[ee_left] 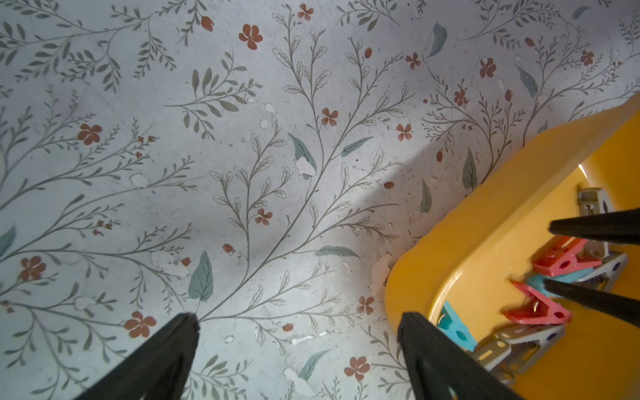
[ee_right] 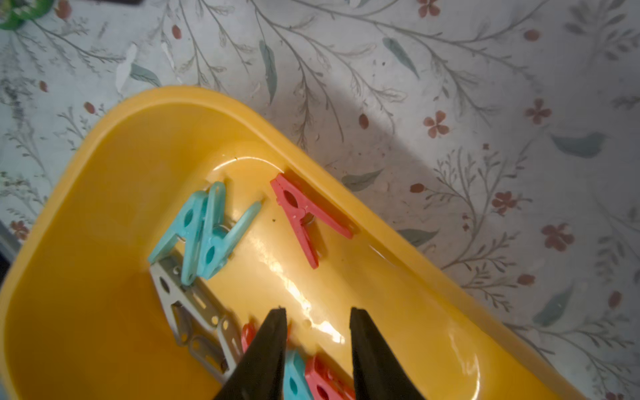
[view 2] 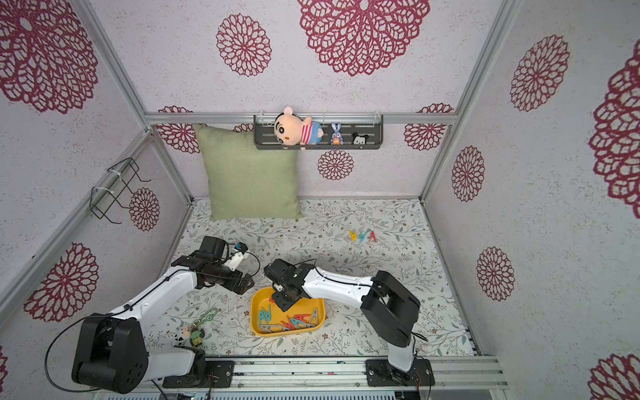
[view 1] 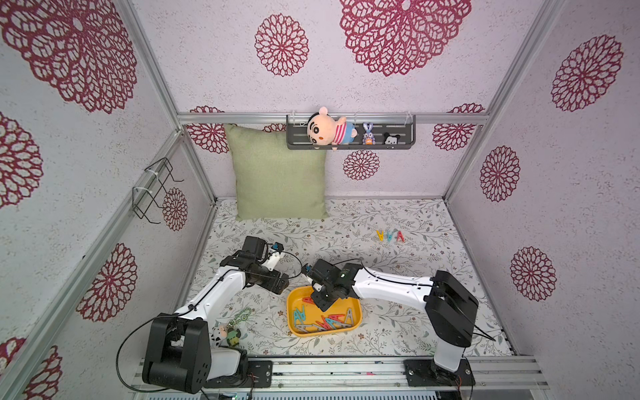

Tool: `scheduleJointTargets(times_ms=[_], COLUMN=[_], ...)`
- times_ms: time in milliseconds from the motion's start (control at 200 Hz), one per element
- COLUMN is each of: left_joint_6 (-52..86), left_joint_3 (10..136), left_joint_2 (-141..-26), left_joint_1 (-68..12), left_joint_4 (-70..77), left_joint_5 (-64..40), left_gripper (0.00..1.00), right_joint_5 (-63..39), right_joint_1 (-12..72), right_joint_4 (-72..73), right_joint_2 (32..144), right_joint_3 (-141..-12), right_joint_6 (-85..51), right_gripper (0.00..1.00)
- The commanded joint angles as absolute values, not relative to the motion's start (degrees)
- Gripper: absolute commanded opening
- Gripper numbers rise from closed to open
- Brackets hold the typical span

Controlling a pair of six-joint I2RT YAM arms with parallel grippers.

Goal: Take the clothespins out of the storage box
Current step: Pick up the clothespin from the storage box.

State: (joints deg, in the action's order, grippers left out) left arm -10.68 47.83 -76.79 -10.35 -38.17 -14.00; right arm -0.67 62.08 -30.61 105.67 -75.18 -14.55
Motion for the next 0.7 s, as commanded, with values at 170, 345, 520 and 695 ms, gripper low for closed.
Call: scheduleJointTargets(times_ms=[170, 345, 520, 695], left_joint_6=[-10.9, -10.9, -10.9, -10.8], left_joint_3=[48.1, 48.1, 48.2, 48.2], left_joint_2=[-76.8, -76.8, -76.8, -76.5], left_joint_1=[-10.1, -10.1, -10.1, -10.1], left_joint_4=[-37.2, -37.2, -37.4, -37.4], left_joint_5=[-13.9, -14.0, -13.8, -14.0], left_gripper=[0.98, 0.99, 0.99, 0.98], right_joint_5=[0.8, 1.4, 2.2, 2.5], right_joint_1=[64.0, 64.8, 65.4, 65.7], right_joint_4=[-30.0, -29.8, -30.1, -30.0], right_joint_2=[109.2, 110.8, 112.1, 112.8], right_joint_3=[-79.0, -79.8, -80.3, -80.2], right_joint_6=[-11.3, -10.5, -10.3, -10.2], right_gripper=[0.36, 0.36, 0.36, 0.36])
